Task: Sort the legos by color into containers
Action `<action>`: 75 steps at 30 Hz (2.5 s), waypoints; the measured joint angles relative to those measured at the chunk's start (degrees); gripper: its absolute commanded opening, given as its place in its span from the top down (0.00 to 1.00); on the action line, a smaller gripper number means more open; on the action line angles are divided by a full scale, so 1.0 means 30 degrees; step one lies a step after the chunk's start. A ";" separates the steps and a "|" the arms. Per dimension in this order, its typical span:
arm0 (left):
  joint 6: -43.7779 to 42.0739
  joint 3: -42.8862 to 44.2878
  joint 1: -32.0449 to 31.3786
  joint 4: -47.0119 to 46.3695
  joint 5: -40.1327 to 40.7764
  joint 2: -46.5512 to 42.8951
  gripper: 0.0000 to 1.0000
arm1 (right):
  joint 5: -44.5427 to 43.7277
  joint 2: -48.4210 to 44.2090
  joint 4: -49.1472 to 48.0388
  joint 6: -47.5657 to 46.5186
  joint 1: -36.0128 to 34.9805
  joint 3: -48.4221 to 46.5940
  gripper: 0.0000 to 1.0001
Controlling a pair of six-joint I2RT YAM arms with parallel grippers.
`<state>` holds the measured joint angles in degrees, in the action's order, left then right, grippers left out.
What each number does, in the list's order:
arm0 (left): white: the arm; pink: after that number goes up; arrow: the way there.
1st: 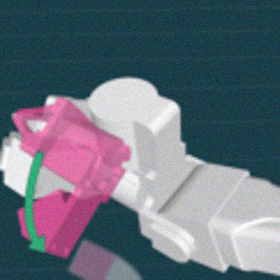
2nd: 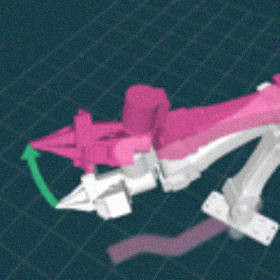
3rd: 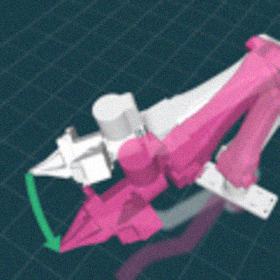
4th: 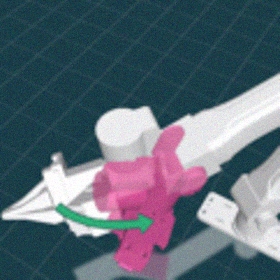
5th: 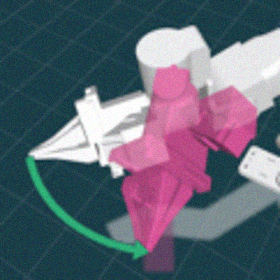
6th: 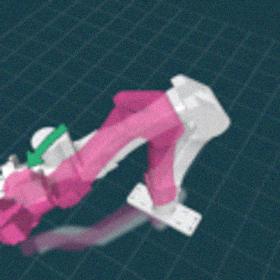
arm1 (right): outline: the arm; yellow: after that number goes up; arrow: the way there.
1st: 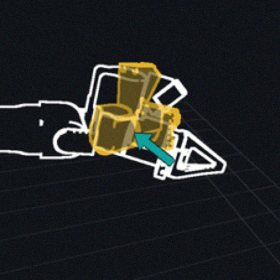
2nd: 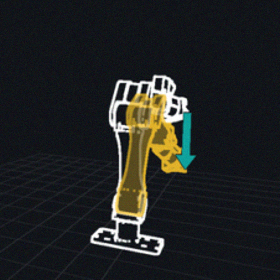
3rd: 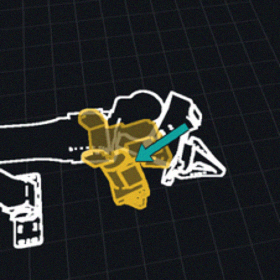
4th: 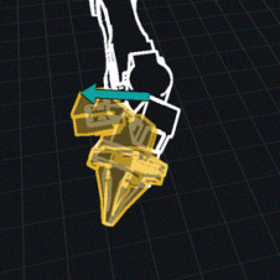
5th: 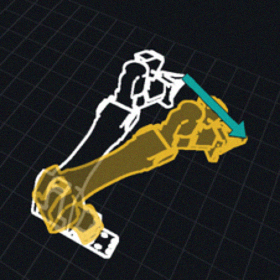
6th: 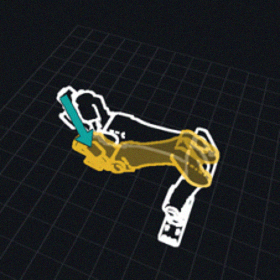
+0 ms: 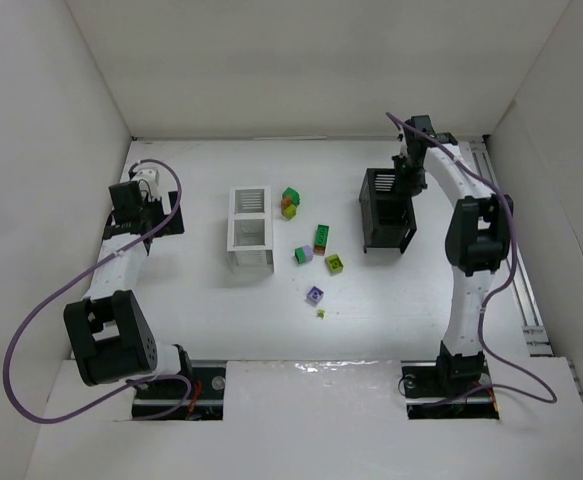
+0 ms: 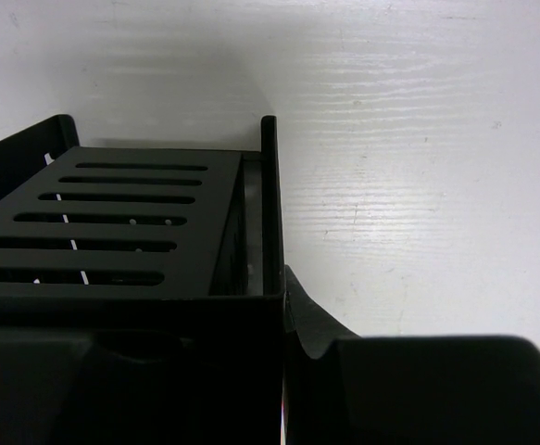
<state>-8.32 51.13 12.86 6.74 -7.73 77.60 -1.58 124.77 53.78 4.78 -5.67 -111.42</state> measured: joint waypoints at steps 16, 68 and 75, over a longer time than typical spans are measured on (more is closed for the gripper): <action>-0.0007 0.0175 -0.0109 0.0117 -0.0291 -0.0787 0.01 | 0.0175 -0.3184 -0.1086 0.0000 0.0000 0.4838 0.83; -0.1035 0.0182 -0.0758 0.0692 -0.0831 -0.1450 0.01 | 0.5916 -0.6324 0.1712 -1.7114 -1.0484 0.7679 0.28; -0.1195 0.0182 -0.0758 0.0444 -0.0539 -0.1443 0.01 | 0.5741 -0.5690 0.0903 -1.0535 -1.0295 0.7635 0.31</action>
<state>-11.90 51.68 10.59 8.08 -9.34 73.28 15.64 107.70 56.49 -26.83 -36.56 -88.51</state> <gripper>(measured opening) 0.989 0.684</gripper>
